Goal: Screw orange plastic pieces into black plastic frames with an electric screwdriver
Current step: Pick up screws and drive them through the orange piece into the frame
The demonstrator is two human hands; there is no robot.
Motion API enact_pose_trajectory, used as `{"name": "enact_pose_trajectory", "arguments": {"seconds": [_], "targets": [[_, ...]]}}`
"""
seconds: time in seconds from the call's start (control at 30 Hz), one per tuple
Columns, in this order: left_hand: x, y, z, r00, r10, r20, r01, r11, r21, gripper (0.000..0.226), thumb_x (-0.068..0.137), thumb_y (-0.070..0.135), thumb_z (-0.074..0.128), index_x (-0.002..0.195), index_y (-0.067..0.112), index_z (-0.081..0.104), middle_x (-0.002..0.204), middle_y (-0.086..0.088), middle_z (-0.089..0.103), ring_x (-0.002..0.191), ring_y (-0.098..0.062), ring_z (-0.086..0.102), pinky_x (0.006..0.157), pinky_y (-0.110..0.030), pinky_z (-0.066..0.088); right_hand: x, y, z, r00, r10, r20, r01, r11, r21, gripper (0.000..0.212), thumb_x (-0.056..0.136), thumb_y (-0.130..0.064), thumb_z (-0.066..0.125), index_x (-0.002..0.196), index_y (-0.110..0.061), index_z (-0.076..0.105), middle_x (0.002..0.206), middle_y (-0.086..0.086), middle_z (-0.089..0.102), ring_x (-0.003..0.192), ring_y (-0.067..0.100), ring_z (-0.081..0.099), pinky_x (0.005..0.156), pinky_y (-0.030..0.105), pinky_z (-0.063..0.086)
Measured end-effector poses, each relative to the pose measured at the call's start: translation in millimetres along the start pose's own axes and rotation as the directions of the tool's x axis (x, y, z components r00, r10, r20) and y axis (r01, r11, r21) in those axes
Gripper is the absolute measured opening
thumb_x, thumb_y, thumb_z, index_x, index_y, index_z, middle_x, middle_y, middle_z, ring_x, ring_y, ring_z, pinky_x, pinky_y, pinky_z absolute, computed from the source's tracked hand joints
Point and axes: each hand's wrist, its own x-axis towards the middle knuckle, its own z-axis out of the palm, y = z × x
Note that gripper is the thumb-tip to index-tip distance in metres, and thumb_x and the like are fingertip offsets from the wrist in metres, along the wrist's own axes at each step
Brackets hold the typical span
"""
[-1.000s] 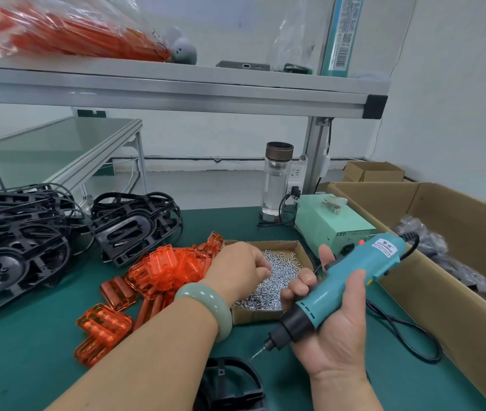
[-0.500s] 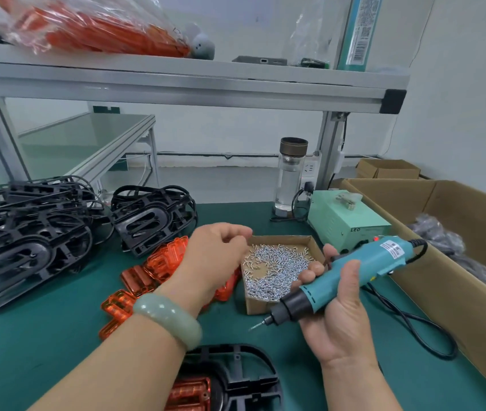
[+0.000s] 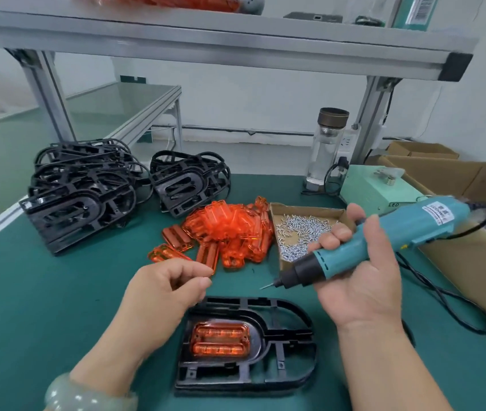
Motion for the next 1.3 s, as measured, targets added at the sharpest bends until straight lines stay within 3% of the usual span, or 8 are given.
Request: {"name": "enact_pose_trajectory", "arguments": {"seconds": [0.1, 0.23, 0.47, 0.6, 0.8, 0.97, 1.17, 1.3], "targets": [[-19.3, 4.3, 0.2, 0.957, 0.189, 0.22, -0.218, 0.969, 0.118, 0.015, 0.08, 0.02, 0.073, 0.072, 0.033, 0.071, 0.077, 0.025, 0.067, 0.072, 0.008, 0.061, 0.065, -0.003, 0.041, 2.3, 1.5, 9.0, 0.998, -0.032, -0.052, 0.033, 0.999, 0.017, 0.019, 0.08, -0.035, 0.059, 0.093, -0.022, 0.059, 0.061, -0.009, 0.05, 0.051, 0.007, 0.049, 0.063, 0.024, 0.042], [-36.1, 1.9, 5.4, 0.715, 0.347, 0.608, -0.523, 0.842, 0.135, 0.009, 0.078, 0.033, 0.07, 0.087, 0.036, 0.071, 0.11, 0.033, 0.059, 0.112, 0.012, 0.044, 0.091, -0.003, 0.031, 6.1, 4.2, 8.9, 0.994, -0.046, -0.096, 0.053, 0.996, 0.071, 0.015, 0.085, -0.035, 0.058, 0.093, -0.022, 0.056, 0.062, -0.009, 0.049, 0.052, 0.006, 0.049, 0.063, 0.024, 0.042], [-35.4, -7.7, 24.4, 0.727, 0.345, 0.594, -0.524, 0.838, 0.155, 0.011, 0.085, 0.029, 0.067, 0.092, 0.031, 0.075, 0.121, 0.035, 0.048, 0.118, 0.021, 0.025, 0.095, 0.004, 0.013, 2.8, 10.5, 3.1, 0.998, -0.02, -0.065, 0.022, 0.999, 0.04, 0.018, 0.081, -0.036, 0.061, 0.095, -0.023, 0.058, 0.062, -0.01, 0.051, 0.053, 0.006, 0.05, 0.061, 0.023, 0.045], [-27.0, -0.9, 19.9, 0.779, 0.274, 0.564, -0.407, 0.905, 0.122, 0.016, 0.08, 0.024, 0.072, 0.083, 0.039, 0.073, 0.112, 0.039, 0.057, 0.113, 0.02, 0.042, 0.091, 0.004, 0.024, 1.0, 9.2, -2.4, 0.999, -0.021, -0.037, 0.021, 1.0, 0.003, 0.022, 0.084, -0.04, 0.056, 0.098, -0.023, 0.058, 0.063, -0.009, 0.05, 0.055, 0.007, 0.049, 0.064, 0.025, 0.044], [3.8, 10.7, 8.4, 0.999, -0.029, 0.013, 0.032, 0.894, -0.447, 0.027, 0.079, 0.004, 0.069, 0.072, 0.029, 0.075, 0.067, 0.003, 0.07, 0.062, -0.006, 0.062, 0.06, -0.017, 0.052, -0.7, 3.3, -7.2, 0.998, -0.015, 0.055, 0.011, 0.997, 0.075, 0.049, 0.076, -0.051, 0.064, 0.114, -0.02, 0.059, 0.071, -0.007, 0.053, 0.062, 0.008, 0.054, 0.076, 0.027, 0.041], [6.5, 12.0, 20.8, 0.982, -0.184, 0.038, 0.154, 0.667, -0.729, 0.014, 0.068, 0.009, 0.067, 0.081, 0.015, 0.071, 0.066, 0.0, 0.067, 0.058, -0.007, 0.061, 0.052, -0.016, 0.051, 0.2, 10.0, -1.0, 0.997, 0.0, 0.083, -0.004, 0.999, 0.047, 0.079, 0.046, -0.05, 0.091, 0.114, -0.025, 0.06, 0.071, -0.006, 0.057, 0.062, 0.008, 0.057, 0.072, 0.026, 0.049], [0.1, 10.9, 30.4, 0.946, -0.255, 0.203, 0.315, 0.558, -0.768, 0.011, 0.063, 0.014, 0.067, 0.07, 0.016, 0.075, 0.065, -0.002, 0.066, 0.054, -0.007, 0.061, 0.048, -0.017, 0.05, -5.7, 26.7, 3.3, 0.998, 0.029, -0.058, -0.025, 0.998, 0.064, 0.026, 0.081, -0.035, 0.064, 0.104, -0.025, 0.059, 0.067, -0.011, 0.054, 0.057, 0.004, 0.053, 0.065, 0.022, 0.05], [-2.0, 8.9, 29.9, 0.908, -0.313, 0.28, 0.404, 0.468, -0.786, 0.03, 0.059, 0.008, 0.068, 0.089, 0.005, 0.068, 0.067, -0.007, 0.067, 0.055, -0.011, 0.063, 0.048, -0.018, 0.052, -6.7, 29.8, 7.7, 0.99, 0.0, -0.138, 0.011, 0.997, 0.077, 0.011, 0.084, -0.031, 0.064, 0.091, -0.026, 0.058, 0.066, -0.01, 0.05, 0.054, 0.004, 0.05, 0.061, 0.022, 0.049]]}}
